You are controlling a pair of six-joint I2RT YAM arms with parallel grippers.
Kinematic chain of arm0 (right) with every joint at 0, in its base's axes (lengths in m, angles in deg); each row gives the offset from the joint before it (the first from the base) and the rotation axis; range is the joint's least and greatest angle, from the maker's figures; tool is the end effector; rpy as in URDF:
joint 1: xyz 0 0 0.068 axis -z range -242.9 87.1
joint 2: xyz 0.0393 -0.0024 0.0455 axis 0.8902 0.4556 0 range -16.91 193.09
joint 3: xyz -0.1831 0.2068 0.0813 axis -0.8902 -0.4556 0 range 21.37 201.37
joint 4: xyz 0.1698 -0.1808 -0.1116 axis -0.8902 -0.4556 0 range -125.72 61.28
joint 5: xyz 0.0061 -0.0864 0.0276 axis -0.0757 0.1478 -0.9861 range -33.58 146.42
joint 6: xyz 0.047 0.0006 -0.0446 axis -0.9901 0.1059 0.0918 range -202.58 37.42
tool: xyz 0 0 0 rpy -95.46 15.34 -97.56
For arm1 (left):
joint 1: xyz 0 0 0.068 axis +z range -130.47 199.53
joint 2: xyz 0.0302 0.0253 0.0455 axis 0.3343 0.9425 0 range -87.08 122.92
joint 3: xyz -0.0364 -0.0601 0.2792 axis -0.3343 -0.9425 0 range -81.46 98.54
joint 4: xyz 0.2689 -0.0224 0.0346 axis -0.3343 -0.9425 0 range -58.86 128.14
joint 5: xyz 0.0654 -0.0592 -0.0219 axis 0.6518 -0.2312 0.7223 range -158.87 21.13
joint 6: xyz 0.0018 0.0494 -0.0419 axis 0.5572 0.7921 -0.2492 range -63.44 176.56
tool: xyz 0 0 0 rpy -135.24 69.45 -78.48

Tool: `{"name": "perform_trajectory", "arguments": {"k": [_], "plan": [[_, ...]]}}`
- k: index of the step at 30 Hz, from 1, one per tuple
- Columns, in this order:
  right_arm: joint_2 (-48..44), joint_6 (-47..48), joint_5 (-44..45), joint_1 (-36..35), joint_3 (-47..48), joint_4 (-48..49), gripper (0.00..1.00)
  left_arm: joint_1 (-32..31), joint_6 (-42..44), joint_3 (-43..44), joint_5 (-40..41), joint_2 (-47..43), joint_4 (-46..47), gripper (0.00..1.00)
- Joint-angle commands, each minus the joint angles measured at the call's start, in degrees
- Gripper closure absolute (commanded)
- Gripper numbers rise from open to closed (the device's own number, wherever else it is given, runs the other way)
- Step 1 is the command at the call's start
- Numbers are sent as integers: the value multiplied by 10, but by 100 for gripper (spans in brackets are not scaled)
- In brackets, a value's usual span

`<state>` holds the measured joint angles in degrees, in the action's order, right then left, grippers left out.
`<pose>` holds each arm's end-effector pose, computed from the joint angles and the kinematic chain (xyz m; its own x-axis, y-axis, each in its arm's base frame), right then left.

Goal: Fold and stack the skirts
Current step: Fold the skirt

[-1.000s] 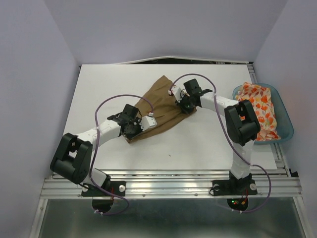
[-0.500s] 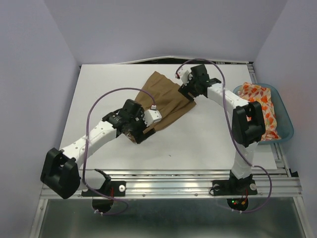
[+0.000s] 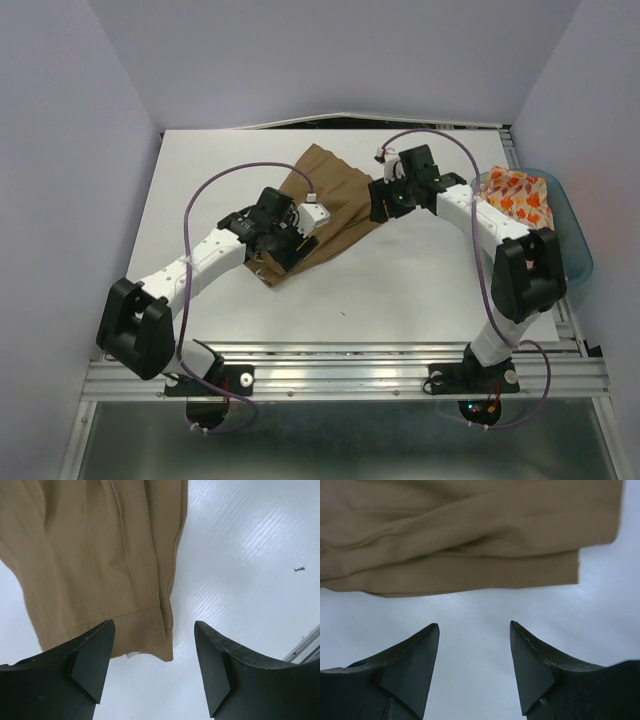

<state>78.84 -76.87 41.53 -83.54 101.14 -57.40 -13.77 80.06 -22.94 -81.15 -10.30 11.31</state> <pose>0.3681 0.1525 0.2924 -0.6036 -0.3302 -0.7257 -0.5747 0.8111 0.1089 0.2493 -0.1767 0.2749 -0.2788 0.6494 -0.7075 0.8430 0.5184 0.1436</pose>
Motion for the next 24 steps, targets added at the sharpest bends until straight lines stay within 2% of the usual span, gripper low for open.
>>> {"name": "perform_trajectory", "arguments": {"k": [1,9,13,18,21,22,24], "plan": [[55,-126,-54,6,-57,10,37,2,-43,9,19,30,32,29],[130,-205,-4,36,-41,86,41,3,-29,-4,52,58,45,37],[170,-238,-10,47,-29,90,42,3,-10,-26,54,72,43,46],[203,-246,-34,47,-18,97,42,2,4,-34,45,81,35,48],[240,-243,-51,53,16,102,50,3,7,-38,51,94,38,49],[253,-239,-53,58,46,101,54,3,3,-40,53,100,40,54],[293,-232,-58,58,83,102,68,3,-4,-39,57,107,40,59]]}}
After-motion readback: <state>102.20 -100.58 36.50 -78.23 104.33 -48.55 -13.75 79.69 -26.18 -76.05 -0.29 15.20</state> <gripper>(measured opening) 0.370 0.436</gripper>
